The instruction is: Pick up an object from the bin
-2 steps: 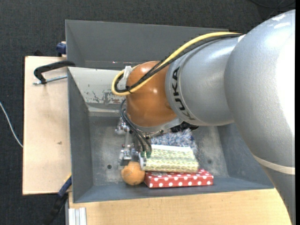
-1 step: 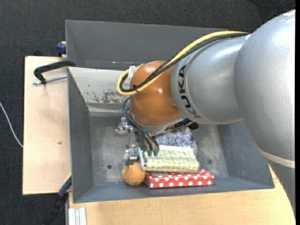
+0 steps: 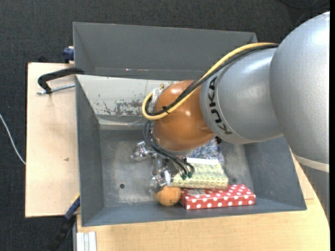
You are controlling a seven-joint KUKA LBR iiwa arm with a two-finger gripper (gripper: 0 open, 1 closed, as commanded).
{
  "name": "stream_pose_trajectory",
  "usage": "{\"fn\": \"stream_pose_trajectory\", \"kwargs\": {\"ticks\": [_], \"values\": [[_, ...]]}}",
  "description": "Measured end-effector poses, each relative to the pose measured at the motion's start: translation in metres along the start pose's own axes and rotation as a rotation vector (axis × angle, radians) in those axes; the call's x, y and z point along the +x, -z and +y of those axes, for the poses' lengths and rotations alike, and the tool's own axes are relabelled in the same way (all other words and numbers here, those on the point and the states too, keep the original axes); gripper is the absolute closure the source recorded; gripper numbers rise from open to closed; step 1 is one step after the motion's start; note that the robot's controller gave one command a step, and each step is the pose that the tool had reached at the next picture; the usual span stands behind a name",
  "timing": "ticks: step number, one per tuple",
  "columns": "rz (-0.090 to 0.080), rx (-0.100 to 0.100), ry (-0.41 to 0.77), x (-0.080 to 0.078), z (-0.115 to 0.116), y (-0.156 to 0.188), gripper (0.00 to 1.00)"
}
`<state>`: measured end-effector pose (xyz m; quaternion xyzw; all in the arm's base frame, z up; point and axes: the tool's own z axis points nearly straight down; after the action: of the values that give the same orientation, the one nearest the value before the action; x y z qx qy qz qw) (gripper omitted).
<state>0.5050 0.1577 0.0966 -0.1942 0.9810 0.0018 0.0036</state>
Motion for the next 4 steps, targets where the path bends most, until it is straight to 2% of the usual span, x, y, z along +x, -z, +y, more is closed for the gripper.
{"fn": "stream_pose_trajectory", "kwargs": {"ticks": [1, 2, 3, 4], "values": [[0.007, -0.001, 0.05, 0.011, -0.048, -0.014, 0.0], [-0.004, -0.001, 0.057, 0.015, -0.071, 0.023, 0.0], [-0.013, 0.004, 0.193, 0.029, -0.109, 0.006, 0.0], [0.003, 0.001, 0.349, 0.035, -0.126, -0.009, 0.0]]}}
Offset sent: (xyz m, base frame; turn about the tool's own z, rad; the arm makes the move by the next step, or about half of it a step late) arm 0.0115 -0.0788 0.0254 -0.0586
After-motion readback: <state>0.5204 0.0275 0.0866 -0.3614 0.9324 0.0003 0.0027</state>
